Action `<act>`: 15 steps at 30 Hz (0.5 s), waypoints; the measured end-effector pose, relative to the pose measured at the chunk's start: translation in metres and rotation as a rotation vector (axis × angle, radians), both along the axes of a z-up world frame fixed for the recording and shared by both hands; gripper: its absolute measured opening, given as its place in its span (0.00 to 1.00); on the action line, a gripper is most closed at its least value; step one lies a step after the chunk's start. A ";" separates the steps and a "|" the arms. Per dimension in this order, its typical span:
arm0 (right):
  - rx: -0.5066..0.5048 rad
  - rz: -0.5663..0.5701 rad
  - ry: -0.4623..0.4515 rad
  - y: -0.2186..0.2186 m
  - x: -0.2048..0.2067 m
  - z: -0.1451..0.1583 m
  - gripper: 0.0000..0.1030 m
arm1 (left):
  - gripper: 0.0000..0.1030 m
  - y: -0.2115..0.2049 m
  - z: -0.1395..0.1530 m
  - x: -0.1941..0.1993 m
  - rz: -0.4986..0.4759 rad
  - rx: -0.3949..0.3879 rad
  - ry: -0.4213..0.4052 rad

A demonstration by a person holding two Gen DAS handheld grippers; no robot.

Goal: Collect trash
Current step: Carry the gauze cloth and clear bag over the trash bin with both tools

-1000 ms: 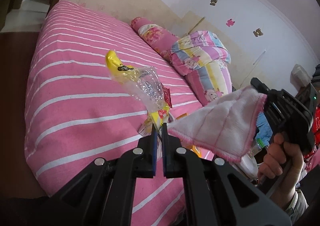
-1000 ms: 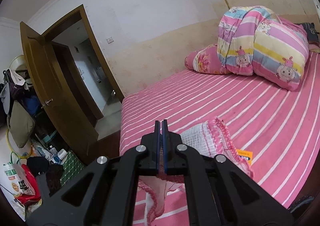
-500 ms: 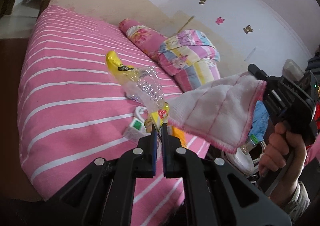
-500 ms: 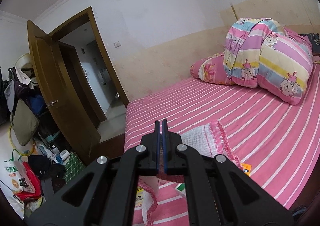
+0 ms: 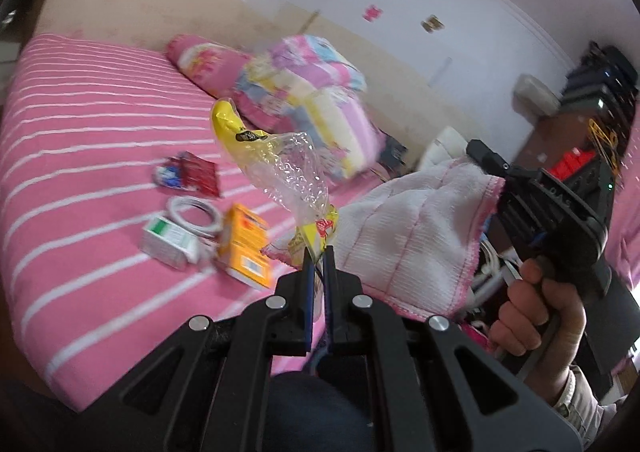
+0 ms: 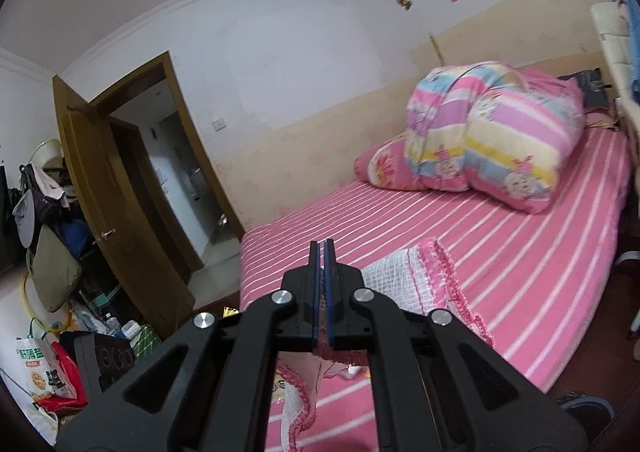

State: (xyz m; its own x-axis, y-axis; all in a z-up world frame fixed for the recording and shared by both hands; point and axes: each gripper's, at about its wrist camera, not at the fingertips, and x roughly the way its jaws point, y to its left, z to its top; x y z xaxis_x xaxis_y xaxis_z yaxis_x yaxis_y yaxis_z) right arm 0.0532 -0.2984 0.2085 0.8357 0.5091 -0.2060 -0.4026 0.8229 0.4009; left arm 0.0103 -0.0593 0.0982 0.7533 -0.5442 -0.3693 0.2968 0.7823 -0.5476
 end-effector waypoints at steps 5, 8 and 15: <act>-0.001 -0.077 0.001 -0.048 -0.031 -0.005 0.03 | 0.03 -0.052 0.001 -0.001 -0.117 0.020 0.016; 0.000 -0.130 0.016 -0.075 -0.047 -0.015 0.03 | 0.04 -0.084 -0.003 0.004 -0.179 0.025 0.046; 0.000 -0.269 0.086 -0.130 -0.073 -0.054 0.03 | 0.04 -0.156 -0.031 0.014 -0.324 0.077 0.135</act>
State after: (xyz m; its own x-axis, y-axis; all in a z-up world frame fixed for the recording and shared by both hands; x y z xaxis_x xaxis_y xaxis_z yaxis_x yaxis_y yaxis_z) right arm -0.0202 -0.4279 0.1542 0.9203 0.2712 -0.2819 -0.1342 0.8958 0.4238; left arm 0.0247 -0.2153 0.0676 0.4875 -0.7137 -0.5029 0.4650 0.6997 -0.5424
